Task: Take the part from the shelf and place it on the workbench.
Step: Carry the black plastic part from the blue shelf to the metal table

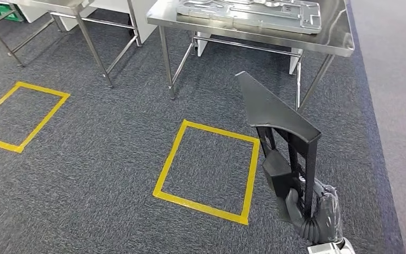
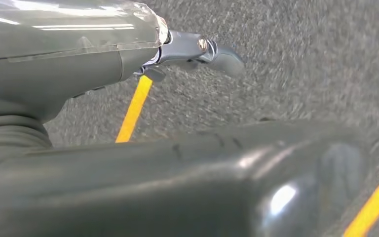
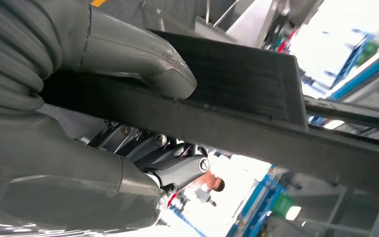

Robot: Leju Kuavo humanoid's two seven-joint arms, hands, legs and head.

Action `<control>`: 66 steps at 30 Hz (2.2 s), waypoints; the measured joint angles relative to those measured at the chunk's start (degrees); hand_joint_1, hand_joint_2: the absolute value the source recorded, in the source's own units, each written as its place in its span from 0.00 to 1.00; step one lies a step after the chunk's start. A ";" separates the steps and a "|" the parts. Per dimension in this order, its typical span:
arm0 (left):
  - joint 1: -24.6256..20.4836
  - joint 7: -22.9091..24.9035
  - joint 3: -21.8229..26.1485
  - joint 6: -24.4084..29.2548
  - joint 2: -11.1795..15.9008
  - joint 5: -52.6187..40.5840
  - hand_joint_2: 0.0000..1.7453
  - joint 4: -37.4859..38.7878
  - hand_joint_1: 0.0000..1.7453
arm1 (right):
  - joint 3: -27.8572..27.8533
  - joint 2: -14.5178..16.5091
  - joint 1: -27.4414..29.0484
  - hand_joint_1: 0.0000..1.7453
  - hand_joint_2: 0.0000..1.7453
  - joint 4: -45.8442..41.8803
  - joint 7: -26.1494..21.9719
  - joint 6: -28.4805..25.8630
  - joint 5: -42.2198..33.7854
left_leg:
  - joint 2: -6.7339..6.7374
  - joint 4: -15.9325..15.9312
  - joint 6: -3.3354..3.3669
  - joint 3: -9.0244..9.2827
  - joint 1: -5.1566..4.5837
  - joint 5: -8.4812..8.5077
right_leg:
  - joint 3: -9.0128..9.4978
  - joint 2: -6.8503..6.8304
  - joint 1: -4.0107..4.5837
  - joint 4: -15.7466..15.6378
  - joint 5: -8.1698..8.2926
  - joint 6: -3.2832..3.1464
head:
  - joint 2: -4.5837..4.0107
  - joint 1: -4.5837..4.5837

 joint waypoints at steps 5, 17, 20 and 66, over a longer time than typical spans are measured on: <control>0.31 0.11 0.46 -0.40 -0.32 0.58 0.00 0.00 0.00 | 0.91 -0.18 -0.30 1.00 1.00 1.71 2.80 -1.56 0.13 | 2.51 0.44 -0.88 0.33 0.13 -1.03 | 3.00 -1.66 -0.96 -3.56 2.87 0.97 | 0.00 0.01; -0.40 2.98 0.75 2.15 -2.69 0.25 0.00 -0.07 0.00 | 1.42 -0.84 -9.28 1.00 1.00 5.20 5.08 -1.21 -3.02 | 0.32 18.61 -3.58 -9.98 0.30 -6.40 | 10.41 -0.31 -0.60 -11.34 1.79 -2.55 | 0.00 -0.15; -1.37 5.25 0.79 8.68 -7.28 -0.12 0.00 -0.08 0.00 | 1.39 -1.21 -14.13 1.00 1.00 7.29 6.25 0.54 -3.44 | 0.11 12.61 -2.77 -10.66 0.17 1.21 | 12.76 0.53 -0.58 -11.36 -0.01 -2.10 | 0.00 -0.15; 3.08 1.61 2.88 1.25 -4.50 2.21 0.00 0.94 0.00 | -5.38 -7.00 -26.02 1.00 1.00 11.20 8.10 0.29 -6.25 | -1.37 -0.62 0.45 4.21 -0.15 -3.13 | 0.54 -1.04 -1.17 -2.31 -2.37 1.32 | 0.00 -0.26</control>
